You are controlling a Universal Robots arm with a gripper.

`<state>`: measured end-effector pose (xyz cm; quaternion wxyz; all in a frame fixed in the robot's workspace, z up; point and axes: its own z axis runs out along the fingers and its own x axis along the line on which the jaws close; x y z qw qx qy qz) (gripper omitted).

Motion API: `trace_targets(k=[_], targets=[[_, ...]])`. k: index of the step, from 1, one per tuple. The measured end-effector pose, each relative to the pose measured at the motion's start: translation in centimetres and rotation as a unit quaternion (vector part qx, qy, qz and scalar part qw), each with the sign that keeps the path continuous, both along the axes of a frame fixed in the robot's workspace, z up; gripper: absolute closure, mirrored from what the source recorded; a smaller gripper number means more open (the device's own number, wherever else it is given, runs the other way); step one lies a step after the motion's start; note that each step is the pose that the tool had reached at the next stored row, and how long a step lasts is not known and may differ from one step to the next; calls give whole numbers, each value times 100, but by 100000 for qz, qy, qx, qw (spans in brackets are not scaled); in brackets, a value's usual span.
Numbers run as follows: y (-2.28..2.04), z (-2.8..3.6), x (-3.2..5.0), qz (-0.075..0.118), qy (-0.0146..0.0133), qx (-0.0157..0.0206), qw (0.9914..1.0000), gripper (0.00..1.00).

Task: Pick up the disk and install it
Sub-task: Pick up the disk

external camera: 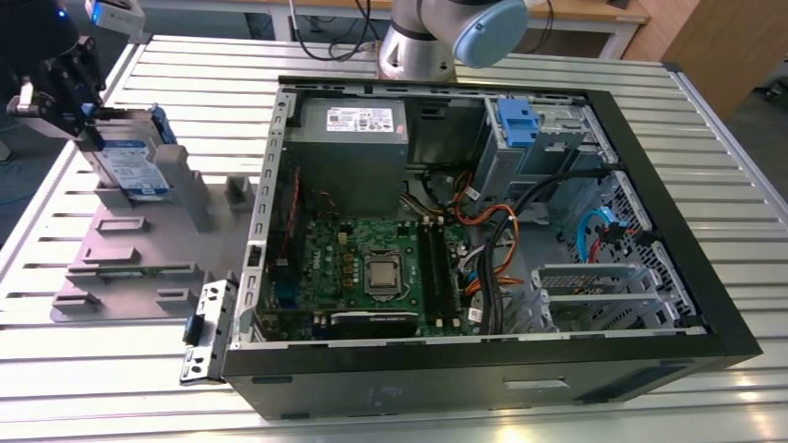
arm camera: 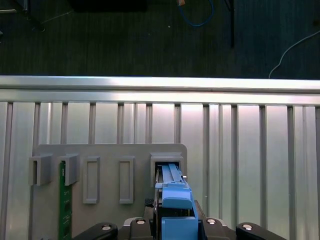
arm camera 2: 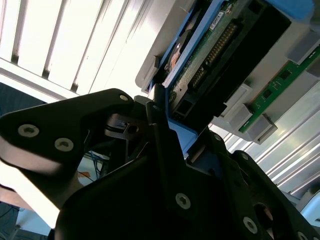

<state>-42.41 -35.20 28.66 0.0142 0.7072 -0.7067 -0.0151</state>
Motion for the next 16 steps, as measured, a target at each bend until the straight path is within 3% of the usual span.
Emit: trace_targets(k=[1, 2, 7, 9, 13, 15, 16], targets=[[6, 26, 0, -1, -5, 3, 100000, 63], [6, 119, 0, 0, -4, 2, 100000, 63], [6, 128, 0, 1, -3, 3, 100000, 63], [6, 294, 0, -1, -6, 3, 100000, 63], [6, 297, 0, -1, -3, 2, 100000, 63], [6, 550, 0, 0, -6, 3, 100000, 63], [6, 552, 0, 0, -4, 2, 100000, 63]])
